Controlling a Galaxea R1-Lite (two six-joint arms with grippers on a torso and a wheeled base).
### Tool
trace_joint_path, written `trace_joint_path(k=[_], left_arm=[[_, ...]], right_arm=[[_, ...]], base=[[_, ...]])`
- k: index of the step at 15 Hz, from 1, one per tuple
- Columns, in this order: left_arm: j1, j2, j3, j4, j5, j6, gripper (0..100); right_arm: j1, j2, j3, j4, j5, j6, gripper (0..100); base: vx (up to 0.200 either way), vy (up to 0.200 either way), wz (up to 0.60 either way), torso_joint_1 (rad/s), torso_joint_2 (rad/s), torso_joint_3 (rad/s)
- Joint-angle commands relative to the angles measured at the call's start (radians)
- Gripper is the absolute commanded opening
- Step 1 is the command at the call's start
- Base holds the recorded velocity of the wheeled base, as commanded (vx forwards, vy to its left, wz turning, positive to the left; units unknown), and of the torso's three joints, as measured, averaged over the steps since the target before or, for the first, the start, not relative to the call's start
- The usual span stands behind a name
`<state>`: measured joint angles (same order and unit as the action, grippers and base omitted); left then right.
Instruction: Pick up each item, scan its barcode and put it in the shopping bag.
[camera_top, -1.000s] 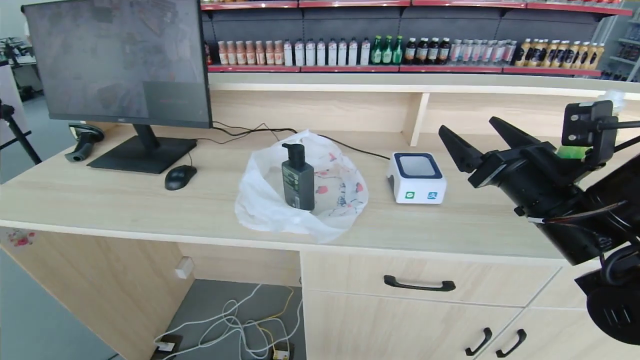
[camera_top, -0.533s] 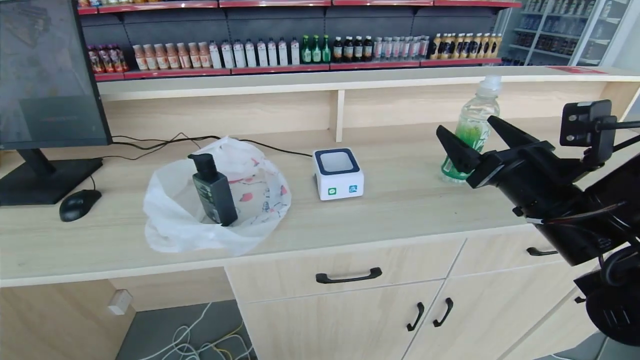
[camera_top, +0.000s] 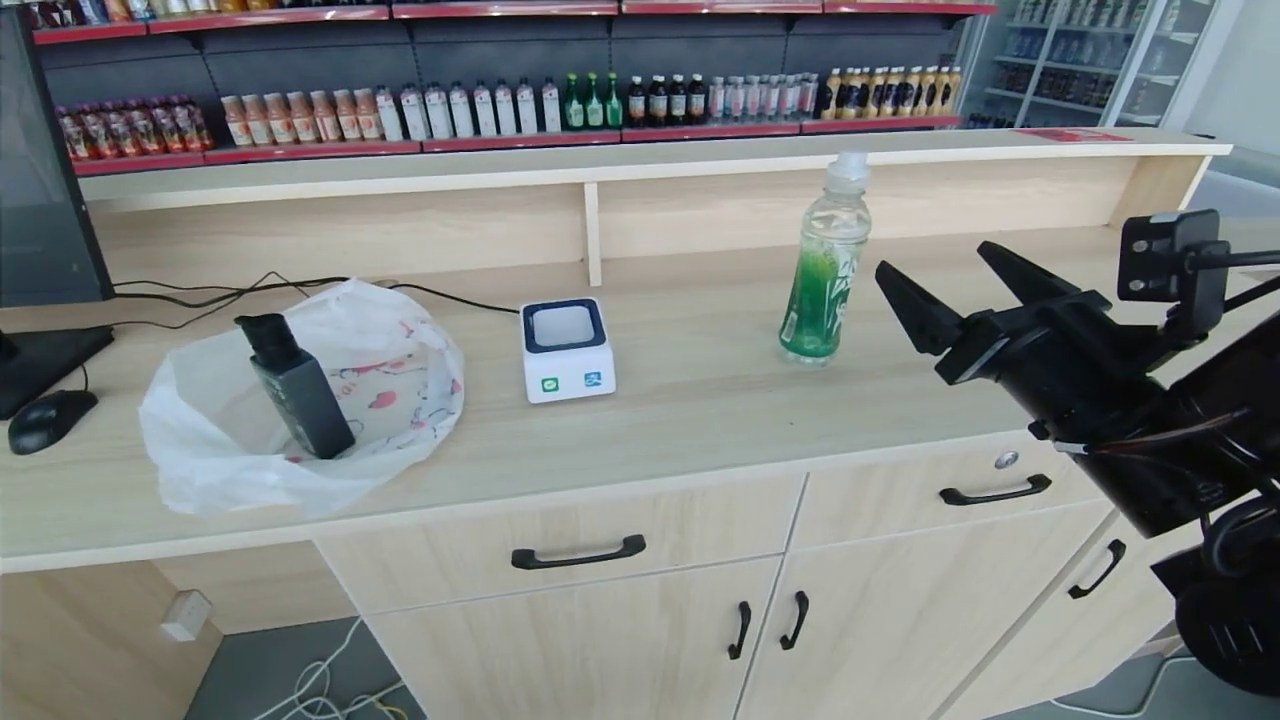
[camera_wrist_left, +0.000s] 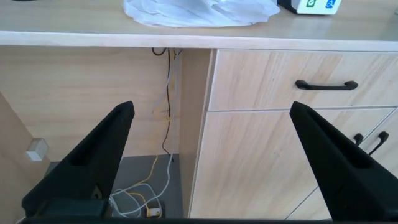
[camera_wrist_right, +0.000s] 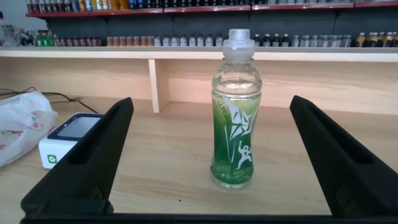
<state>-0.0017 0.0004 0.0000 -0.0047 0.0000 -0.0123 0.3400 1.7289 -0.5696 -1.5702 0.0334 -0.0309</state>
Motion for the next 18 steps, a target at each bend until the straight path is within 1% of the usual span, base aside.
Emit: trace_joint_path(k=[1, 6, 11, 14, 18], left_arm=[[0.000, 0.000, 0.000, 0.000, 0.000, 0.000, 100], [0.000, 0.000, 0.000, 0.000, 0.000, 0.000, 100], [0.000, 0.000, 0.000, 0.000, 0.000, 0.000, 100], [0.000, 0.000, 0.000, 0.000, 0.000, 0.000, 100], [0.000, 0.000, 0.000, 0.000, 0.000, 0.002, 100]], right_arm=[[0.001, 0.003, 0.002, -0.001, 0.000, -0.001, 100], [0.001, 0.000, 0.008, -0.001, 0.000, -0.001, 100], [0.008, 0.001, 0.019, -0.001, 0.002, -0.004, 100], [0.025, 0.006, 0.019, -0.001, 0.002, -0.004, 100], [0.045, 0.012, 0.025, -0.001, 0.002, -0.007, 100]], base=[[0.000, -0.200, 0.00, 0.002, 0.00, 0.007], [0.000, -0.200, 0.00, 0.003, 0.00, 0.004], [0.200, -0.200, 0.00, -0.003, 0.00, 0.006], [0.200, 0.000, 0.00, 0.007, 0.00, 0.001], [0.000, 0.000, 0.60, 0.010, 0.00, 0.002]])
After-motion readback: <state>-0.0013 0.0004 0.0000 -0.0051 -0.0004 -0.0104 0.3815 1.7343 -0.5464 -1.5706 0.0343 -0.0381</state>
